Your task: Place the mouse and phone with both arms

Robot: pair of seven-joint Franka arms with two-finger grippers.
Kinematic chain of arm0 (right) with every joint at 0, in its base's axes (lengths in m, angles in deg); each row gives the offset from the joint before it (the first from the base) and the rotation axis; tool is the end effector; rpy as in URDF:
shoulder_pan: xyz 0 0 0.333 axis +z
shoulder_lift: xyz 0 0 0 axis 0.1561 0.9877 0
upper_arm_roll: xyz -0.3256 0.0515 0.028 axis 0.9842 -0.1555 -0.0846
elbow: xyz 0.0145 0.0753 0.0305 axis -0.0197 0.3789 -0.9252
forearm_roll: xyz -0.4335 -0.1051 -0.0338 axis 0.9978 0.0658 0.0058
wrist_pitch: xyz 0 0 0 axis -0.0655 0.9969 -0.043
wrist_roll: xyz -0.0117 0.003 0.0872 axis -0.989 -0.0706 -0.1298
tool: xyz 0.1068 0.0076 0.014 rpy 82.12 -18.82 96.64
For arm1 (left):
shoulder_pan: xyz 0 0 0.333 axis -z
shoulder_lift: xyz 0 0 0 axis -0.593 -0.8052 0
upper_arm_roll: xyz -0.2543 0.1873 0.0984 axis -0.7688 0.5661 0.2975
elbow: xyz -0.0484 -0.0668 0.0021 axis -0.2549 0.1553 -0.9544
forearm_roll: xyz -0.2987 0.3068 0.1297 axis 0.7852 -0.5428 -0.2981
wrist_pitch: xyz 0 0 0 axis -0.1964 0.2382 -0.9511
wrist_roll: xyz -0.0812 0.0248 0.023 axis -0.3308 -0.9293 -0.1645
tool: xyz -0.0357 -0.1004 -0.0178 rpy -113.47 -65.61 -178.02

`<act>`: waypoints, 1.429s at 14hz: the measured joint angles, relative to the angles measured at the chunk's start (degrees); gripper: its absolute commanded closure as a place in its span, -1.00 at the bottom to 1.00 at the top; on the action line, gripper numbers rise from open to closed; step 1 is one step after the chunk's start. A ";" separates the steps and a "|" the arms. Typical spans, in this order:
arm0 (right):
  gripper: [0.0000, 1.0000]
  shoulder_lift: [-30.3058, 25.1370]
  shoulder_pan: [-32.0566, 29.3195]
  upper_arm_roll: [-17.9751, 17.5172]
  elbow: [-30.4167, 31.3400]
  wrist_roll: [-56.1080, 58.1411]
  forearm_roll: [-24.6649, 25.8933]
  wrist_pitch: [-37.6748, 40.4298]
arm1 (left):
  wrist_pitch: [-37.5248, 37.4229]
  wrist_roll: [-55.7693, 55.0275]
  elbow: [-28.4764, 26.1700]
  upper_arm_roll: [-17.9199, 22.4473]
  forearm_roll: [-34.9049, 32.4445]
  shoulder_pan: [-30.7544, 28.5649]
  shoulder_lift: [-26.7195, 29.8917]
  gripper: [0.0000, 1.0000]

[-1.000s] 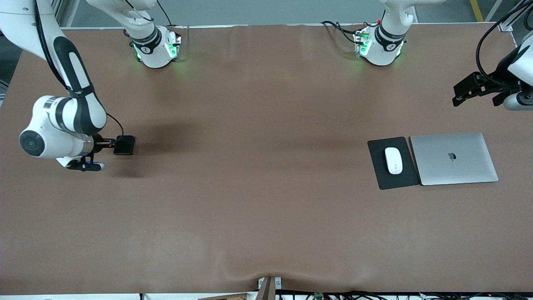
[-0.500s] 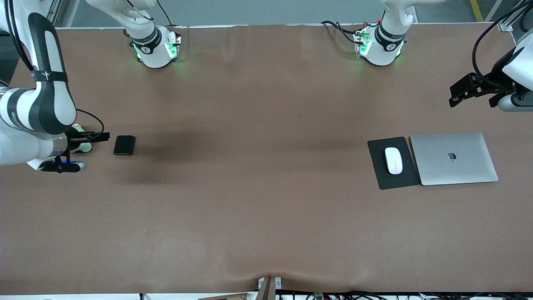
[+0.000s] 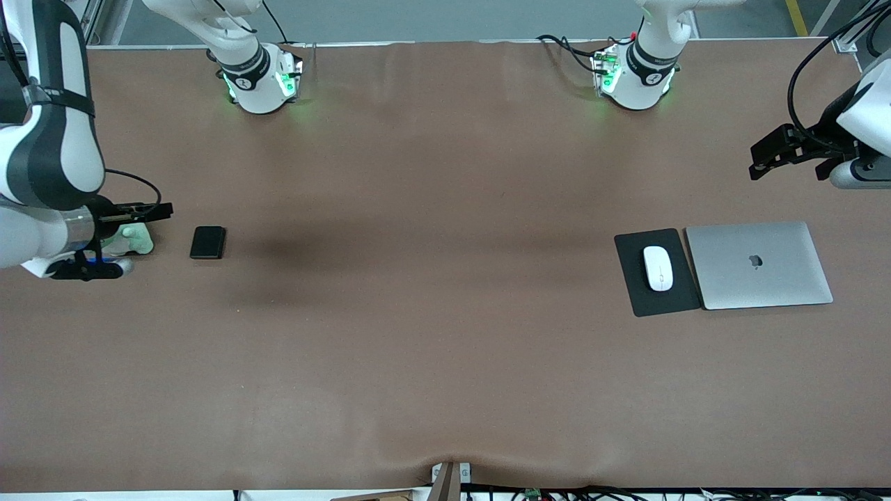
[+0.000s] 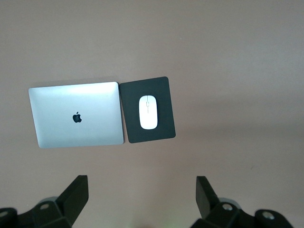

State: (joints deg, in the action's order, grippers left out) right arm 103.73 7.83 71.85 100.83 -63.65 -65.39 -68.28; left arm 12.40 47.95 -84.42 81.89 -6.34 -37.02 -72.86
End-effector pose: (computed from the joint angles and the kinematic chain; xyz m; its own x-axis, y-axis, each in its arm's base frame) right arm 0.6490 -0.0496 0.4438 0.8644 0.0063 -0.5028 -0.0074 -0.9997 -0.0253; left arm 0.5999 -0.0614 0.6655 0.9994 -0.0316 -0.0150 -0.0318 -0.9994 -0.0099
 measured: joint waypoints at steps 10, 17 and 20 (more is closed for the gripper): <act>-1.00 -0.20 -7.09 1.40 -13.87 8.64 -7.73 9.07 | -0.70 0.00 0.03 0.04 0.00 -0.15 0.51 -1.00; -1.00 -6.42 -3.77 0.61 -16.40 10.37 -7.43 11.57 | 0.18 0.00 0.03 -0.11 0.00 -0.04 0.50 -1.00; -1.00 -9.79 3.09 0.46 -16.40 5.14 -3.34 12.58 | 0.18 0.00 0.03 -0.52 0.00 -0.01 0.50 -1.00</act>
State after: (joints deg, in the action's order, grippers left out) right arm 93.94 10.92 72.30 84.44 -58.51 -68.73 -55.69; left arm 12.58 47.95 -84.39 81.36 -6.34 -37.04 -72.35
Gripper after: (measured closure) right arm 0.000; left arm 0.000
